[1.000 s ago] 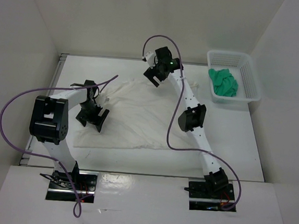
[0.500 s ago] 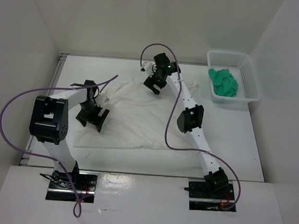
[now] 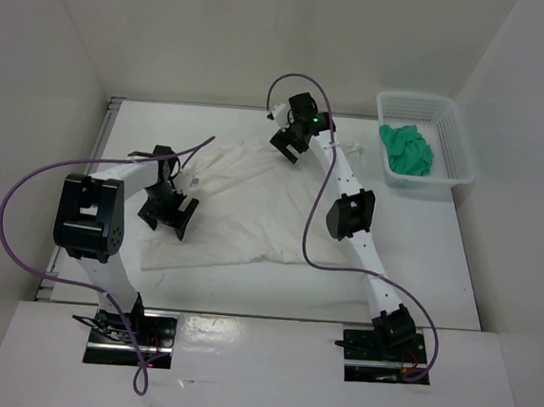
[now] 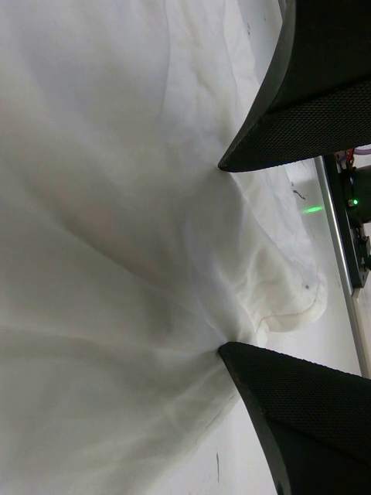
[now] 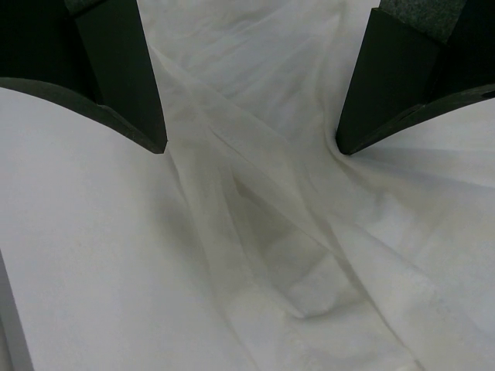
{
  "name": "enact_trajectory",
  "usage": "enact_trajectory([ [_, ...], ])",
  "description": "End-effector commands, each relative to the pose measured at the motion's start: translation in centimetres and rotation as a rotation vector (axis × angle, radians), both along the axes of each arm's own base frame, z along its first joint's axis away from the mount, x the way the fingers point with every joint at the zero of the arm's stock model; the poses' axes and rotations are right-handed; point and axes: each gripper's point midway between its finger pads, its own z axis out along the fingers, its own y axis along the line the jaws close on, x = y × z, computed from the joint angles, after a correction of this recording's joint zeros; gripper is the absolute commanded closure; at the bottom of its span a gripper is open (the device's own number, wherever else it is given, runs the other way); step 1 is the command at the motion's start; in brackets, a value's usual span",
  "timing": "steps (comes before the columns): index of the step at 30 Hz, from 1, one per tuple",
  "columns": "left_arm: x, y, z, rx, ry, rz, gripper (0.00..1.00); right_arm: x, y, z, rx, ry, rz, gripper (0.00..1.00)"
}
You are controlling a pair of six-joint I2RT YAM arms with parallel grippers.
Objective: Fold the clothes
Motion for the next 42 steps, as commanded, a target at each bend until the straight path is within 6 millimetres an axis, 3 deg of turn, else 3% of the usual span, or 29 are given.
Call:
enact_trajectory([
  [1,-0.9,-1.6,-1.2,-0.096,0.039,-0.013,0.04,3.2,-3.1,0.9,-0.014,-0.112,-0.107,0.02],
  [3,-0.9,-1.6,-1.2,-0.096,0.039,-0.013,0.04,3.5,-3.2,1.7,-0.012,-0.134,-0.114,0.02],
  [14,-0.9,-1.7,-1.1,-0.105,0.04,-0.013,0.04,6.7,-7.7,3.7,-0.007,-0.254,-0.253,0.02],
  [18,-0.9,-1.7,-1.1,-0.105,0.04,-0.013,0.04,7.3,-8.8,3.0,-0.029,-0.277,-0.289,0.02],
  [21,-0.9,-1.7,-1.1,-0.105,0.038,-0.022,0.04,7.3,-9.4,1.4,-0.061,-0.268,-0.311,0.02],
  [27,-0.9,-1.7,-1.1,-0.105,0.038,-0.022,0.04,8.7,-10.3,2.0,-0.08,-0.358,-0.384,0.02],
  [29,-0.9,-1.7,-1.1,-0.105,0.038,-0.022,0.04,8.9,-10.5,3.7,-0.046,-0.391,-0.431,0.02],
  [30,-1.1,-1.7,-1.1,-0.105,0.047,-0.022,0.04,9.0,-10.2,6.1,-0.007,-0.419,-0.437,0.02],
  [33,-1.1,-1.7,-1.1,-0.105,0.047,-0.022,0.02,8.4,-9.2,10.3,0.109,-0.438,-0.456,0.02],
  [34,-1.0,-1.7,-0.8,-0.105,0.037,-0.022,0.02,7.7,-8.2,11.4,0.161,-0.403,-0.417,0.02],
  [35,-1.0,-1.5,-0.9,-0.094,0.036,-0.022,0.02,6.8,-7.6,15.0,0.238,-0.417,-0.421,0.02],
  [37,-0.7,-1.6,-0.6,-0.095,0.018,-0.014,0.02,5.2,-6.5,17.9,0.325,-0.383,-0.4,0.02],
  [38,-0.9,-1.4,-0.6,-0.084,0.016,-0.014,0.02,3.1,-5.8,20.1,0.377,-0.332,-0.369,0.02],
  [40,-0.8,-1.4,-0.3,-0.085,0.004,-0.014,0.02,0.7,-5.0,21.1,0.446,-0.248,-0.38,0.02],
  [42,-0.6,-1.4,0.2,-0.085,-0.018,-0.015,0.02,-2.9,-4.4,20.0,0.443,-0.078,-0.361,0.02],
])
